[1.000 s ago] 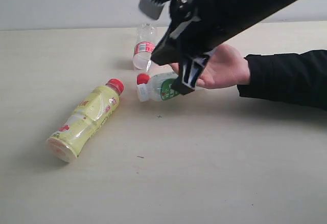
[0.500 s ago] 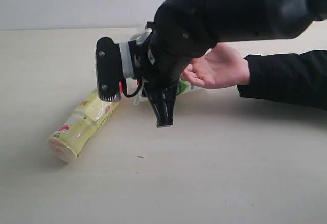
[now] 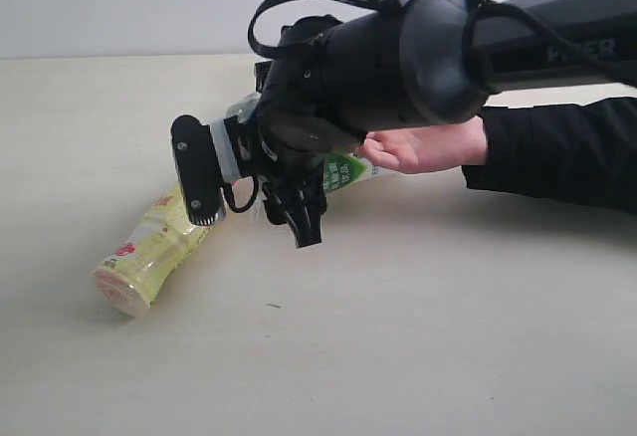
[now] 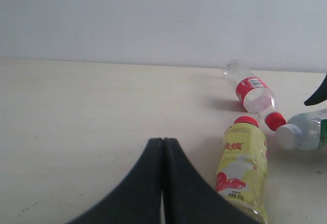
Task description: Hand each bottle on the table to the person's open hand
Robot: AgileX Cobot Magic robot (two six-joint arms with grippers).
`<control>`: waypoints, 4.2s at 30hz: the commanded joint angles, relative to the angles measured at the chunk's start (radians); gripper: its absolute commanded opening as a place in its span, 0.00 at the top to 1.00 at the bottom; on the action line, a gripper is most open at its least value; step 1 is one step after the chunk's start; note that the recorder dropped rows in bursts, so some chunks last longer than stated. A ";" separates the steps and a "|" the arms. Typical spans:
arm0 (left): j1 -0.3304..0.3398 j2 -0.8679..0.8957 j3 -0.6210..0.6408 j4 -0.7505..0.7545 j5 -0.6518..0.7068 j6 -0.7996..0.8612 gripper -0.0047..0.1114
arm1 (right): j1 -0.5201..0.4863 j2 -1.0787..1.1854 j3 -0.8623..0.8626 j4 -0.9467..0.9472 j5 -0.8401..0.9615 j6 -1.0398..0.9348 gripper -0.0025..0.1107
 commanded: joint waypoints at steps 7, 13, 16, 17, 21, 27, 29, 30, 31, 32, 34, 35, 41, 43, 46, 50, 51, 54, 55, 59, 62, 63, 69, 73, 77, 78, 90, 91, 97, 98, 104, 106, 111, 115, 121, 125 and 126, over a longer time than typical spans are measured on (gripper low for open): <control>0.002 -0.006 0.003 -0.011 -0.010 0.003 0.96 | 0.002 0.067 -0.007 -0.150 -0.003 0.135 0.35; 0.002 -0.006 0.003 -0.011 -0.010 0.003 0.96 | 0.002 0.096 -0.007 -0.259 0.059 0.214 0.35; 0.002 -0.006 0.003 -0.011 -0.010 0.003 0.96 | 0.002 0.107 -0.007 -0.305 0.071 0.264 0.35; 0.002 -0.006 0.003 -0.011 -0.010 0.003 0.96 | 0.002 0.109 -0.007 -0.310 0.071 0.277 0.35; 0.002 -0.006 0.003 -0.011 -0.010 0.003 0.96 | 0.002 0.109 -0.007 -0.334 0.071 0.293 0.35; 0.002 -0.006 0.003 -0.011 -0.010 0.003 0.96 | 0.002 0.124 -0.007 -0.364 0.071 0.293 0.35; 0.002 -0.006 0.003 -0.011 -0.010 0.003 0.96 | 0.002 0.132 -0.007 -0.389 0.069 0.309 0.35; 0.002 -0.006 0.003 -0.011 -0.010 0.003 0.96 | 0.002 0.134 -0.007 -0.402 0.069 0.319 0.35; 0.002 -0.006 0.003 -0.011 -0.010 0.003 0.96 | 0.000 0.136 -0.007 -0.412 0.069 0.337 0.35; 0.002 -0.006 0.003 -0.011 -0.010 0.003 0.96 | 0.000 0.140 -0.007 -0.422 0.069 0.350 0.35; 0.002 -0.006 0.003 -0.011 -0.010 0.003 0.96 | 0.000 0.148 -0.007 -0.440 0.069 0.369 0.35; 0.002 -0.006 0.003 -0.011 -0.010 0.003 0.96 | 0.000 0.151 -0.007 -0.451 0.071 0.379 0.35; 0.002 -0.006 0.003 -0.011 -0.010 0.003 0.96 | 0.000 0.203 -0.030 -0.512 0.086 0.421 0.35; 0.002 -0.006 0.003 -0.011 -0.010 0.003 0.96 | 0.000 0.209 -0.053 -0.527 0.098 0.449 0.36; 0.002 -0.006 0.003 -0.011 -0.010 0.003 0.96 | 0.000 0.209 -0.061 -0.530 0.103 0.460 0.36; 0.002 -0.006 0.003 -0.011 -0.010 0.003 0.96 | 0.000 0.209 -0.061 -0.530 0.105 0.473 0.45; 0.002 -0.006 0.003 -0.011 -0.010 0.003 0.96 | 0.000 0.209 -0.061 -0.530 0.105 0.478 0.50; 0.002 -0.006 0.003 -0.011 -0.010 0.003 0.96 | 0.000 0.209 -0.061 -0.531 0.105 0.492 0.71; 0.002 -0.006 0.003 -0.011 -0.010 0.003 0.96 | 0.000 0.209 -0.061 -0.531 0.105 0.492 0.75; 0.002 -0.006 0.003 -0.011 -0.010 0.003 0.96 | 0.000 0.209 -0.061 -0.531 0.105 0.492 0.94; 0.002 -0.006 0.003 -0.011 -0.010 0.003 0.96 | 0.000 0.209 -0.061 -0.531 0.105 0.492 0.98; 0.002 -0.006 0.003 -0.011 -0.010 0.003 0.96 | 0.000 0.209 -0.061 -0.531 0.105 0.492 0.98; 0.002 -0.006 0.003 -0.011 -0.010 0.003 0.96 | 0.000 0.209 -0.061 -0.533 0.105 0.492 0.98; 0.002 -0.006 0.003 -0.011 -0.010 0.003 0.96 | 0.000 0.209 -0.061 -0.541 0.105 0.492 0.98; 0.002 -0.006 0.003 -0.011 -0.010 0.003 0.96 | 0.000 0.209 -0.061 -0.601 0.106 0.492 0.96; 0.002 -0.006 0.003 -0.011 -0.010 0.003 0.96 | 0.000 0.209 -0.061 -0.619 0.106 0.492 0.93; 0.002 -0.006 0.003 -0.011 -0.010 0.003 0.96 | -0.056 0.207 -0.074 -0.635 0.169 0.569 0.59; 0.002 -0.006 0.003 -0.011 -0.010 0.003 0.96 | -0.063 0.207 -0.074 -0.635 0.166 0.569 0.52; 0.002 -0.006 0.003 -0.011 -0.010 0.003 0.96 | -0.076 0.207 -0.074 -0.637 0.126 0.467 0.46; 0.002 -0.006 0.003 -0.011 -0.010 0.003 0.96 | -0.076 0.207 -0.074 -0.637 0.104 0.459 0.46; 0.002 -0.006 0.003 -0.011 -0.010 0.003 0.96 | -0.076 0.207 -0.074 -0.663 0.028 0.456 0.39; 0.002 -0.006 0.003 -0.011 -0.010 0.003 0.96 | -0.078 0.207 -0.074 -0.665 0.031 0.456 0.38; 0.002 -0.006 0.003 -0.011 -0.010 0.003 0.96 | -0.093 0.207 -0.074 -0.665 0.042 0.456 0.38; 0.002 -0.006 0.003 -0.011 -0.010 0.003 0.96 | -0.099 0.207 -0.074 -0.665 0.043 0.456 0.38; 0.002 -0.006 0.003 -0.011 -0.010 0.003 0.96 | -0.099 0.207 -0.074 -0.669 0.012 0.456 0.38; 0.002 -0.006 0.003 -0.011 -0.010 0.003 0.96 | -0.099 0.207 -0.074 -0.669 -0.017 0.456 0.34; 0.002 -0.006 0.003 -0.011 -0.010 0.003 0.96 | -0.099 0.207 -0.074 -0.669 -0.016 0.456 0.33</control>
